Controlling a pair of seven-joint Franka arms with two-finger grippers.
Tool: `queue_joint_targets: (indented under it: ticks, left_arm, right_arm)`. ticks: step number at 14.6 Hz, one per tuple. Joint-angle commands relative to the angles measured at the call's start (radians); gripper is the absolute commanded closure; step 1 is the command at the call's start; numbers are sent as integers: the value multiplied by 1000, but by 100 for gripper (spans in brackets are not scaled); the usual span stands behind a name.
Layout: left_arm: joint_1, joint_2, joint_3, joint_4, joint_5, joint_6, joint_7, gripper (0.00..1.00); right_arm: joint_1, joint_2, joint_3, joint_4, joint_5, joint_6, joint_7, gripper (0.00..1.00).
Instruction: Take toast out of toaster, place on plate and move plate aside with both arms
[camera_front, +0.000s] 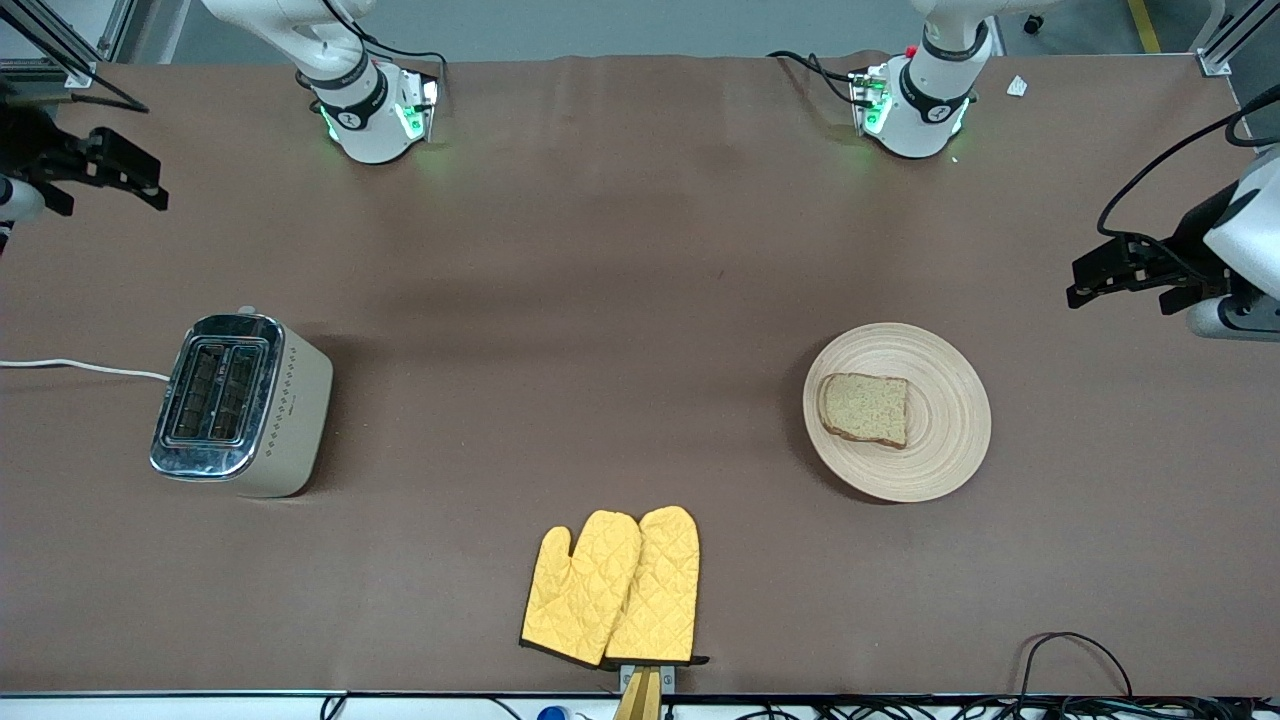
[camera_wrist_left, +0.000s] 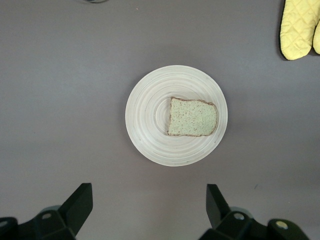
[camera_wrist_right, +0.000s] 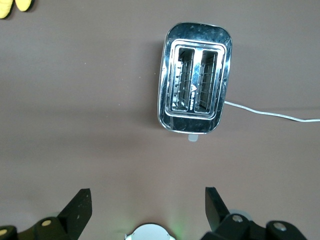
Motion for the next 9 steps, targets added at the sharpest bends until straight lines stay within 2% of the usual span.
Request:
queue_joint_targets:
  ticks: [1,3,5,9]
  left_arm:
    - [-63,-126,83,-162,7,81,18,0]
    - [-103,-178,132,-245,7,127,34,0]
    - [-117,-208,145,-292,7,160,35,0]
    - [-124,-186,140,-281,23,166,27,0]
  right_arm:
    - [-20,-30,1,-54,1,40,11,0]
    - [-25,-47,1,-83,1,60,11,0]
    - [-25,-56,2,-93,3,59,11,0]
    - [-22,-55,4,-90,1,53,11,0]
